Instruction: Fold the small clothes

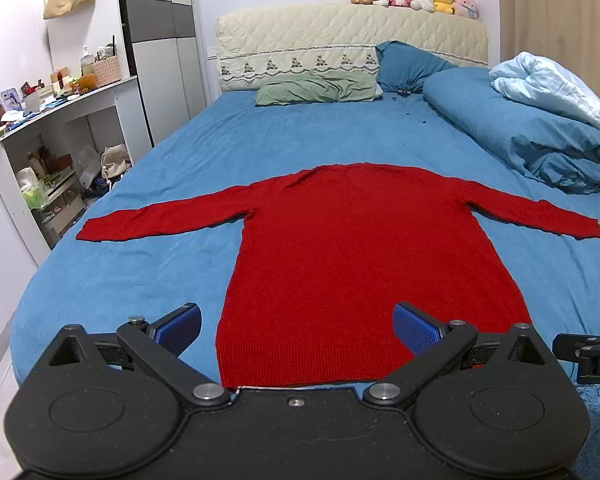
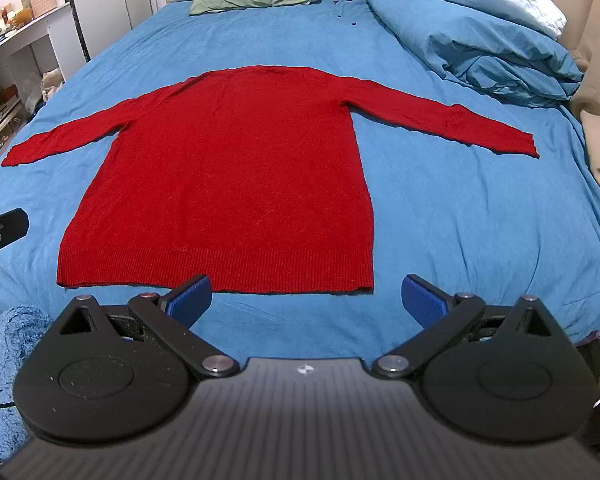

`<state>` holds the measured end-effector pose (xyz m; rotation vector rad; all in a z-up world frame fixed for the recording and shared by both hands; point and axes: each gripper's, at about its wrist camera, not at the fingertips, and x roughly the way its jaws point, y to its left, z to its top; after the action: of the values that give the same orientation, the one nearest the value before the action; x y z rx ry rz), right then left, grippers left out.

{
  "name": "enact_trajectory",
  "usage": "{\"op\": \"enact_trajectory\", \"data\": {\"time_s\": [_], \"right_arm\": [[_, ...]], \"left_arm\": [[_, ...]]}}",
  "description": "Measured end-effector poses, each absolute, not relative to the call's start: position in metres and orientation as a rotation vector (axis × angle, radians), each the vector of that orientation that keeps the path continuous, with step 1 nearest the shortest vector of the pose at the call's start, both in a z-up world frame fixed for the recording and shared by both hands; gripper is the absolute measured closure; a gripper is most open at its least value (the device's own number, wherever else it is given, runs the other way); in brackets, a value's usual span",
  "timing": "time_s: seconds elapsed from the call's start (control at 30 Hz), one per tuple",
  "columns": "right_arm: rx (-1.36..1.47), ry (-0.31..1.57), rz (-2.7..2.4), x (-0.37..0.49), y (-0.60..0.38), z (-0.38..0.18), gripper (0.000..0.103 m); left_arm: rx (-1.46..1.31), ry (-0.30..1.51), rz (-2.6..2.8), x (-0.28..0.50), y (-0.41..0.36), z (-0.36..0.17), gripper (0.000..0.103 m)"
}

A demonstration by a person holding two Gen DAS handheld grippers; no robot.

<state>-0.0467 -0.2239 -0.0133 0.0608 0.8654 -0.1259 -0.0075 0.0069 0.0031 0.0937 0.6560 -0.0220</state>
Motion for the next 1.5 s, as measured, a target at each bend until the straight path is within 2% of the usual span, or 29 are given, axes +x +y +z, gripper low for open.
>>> {"op": "enact_trajectory", "data": {"time_s": [0.67, 0.87, 1.07, 1.2, 1.37, 1.5], "right_arm": [[0.069, 0.879, -0.127, -0.043, -0.226, -0.016, 0.000], [0.109, 0.833, -0.154, -0.031, -0.250, 0.000, 0.000], [0.161, 0.717, -0.248, 0.011, -0.323, 0.038, 0.000], [0.146, 0.673, -0.361, 0.053, -0.378, 0.041, 0.000], [0.295, 0.662, -0.402, 0.108, -0.464, 0.005, 0.000], [0.403, 0.643, -0.437, 0.142, -0.524, -0.048, 0.000]], "left_arm": [[0.083, 0.664, -0.019, -0.003, 0.008, 0.004, 0.000], [0.115, 0.601, -0.037, 0.023, -0.003, 0.030, 0.000], [0.112, 0.470, -0.145, 0.090, -0.038, 0.081, 0.000], [0.119, 0.458, -0.207, 0.152, -0.075, 0.088, 0.000], [0.107, 0.532, -0.303, 0.241, -0.121, 0.051, 0.000], [0.071, 0.642, -0.333, 0.307, -0.152, 0.000, 0.000]]}}
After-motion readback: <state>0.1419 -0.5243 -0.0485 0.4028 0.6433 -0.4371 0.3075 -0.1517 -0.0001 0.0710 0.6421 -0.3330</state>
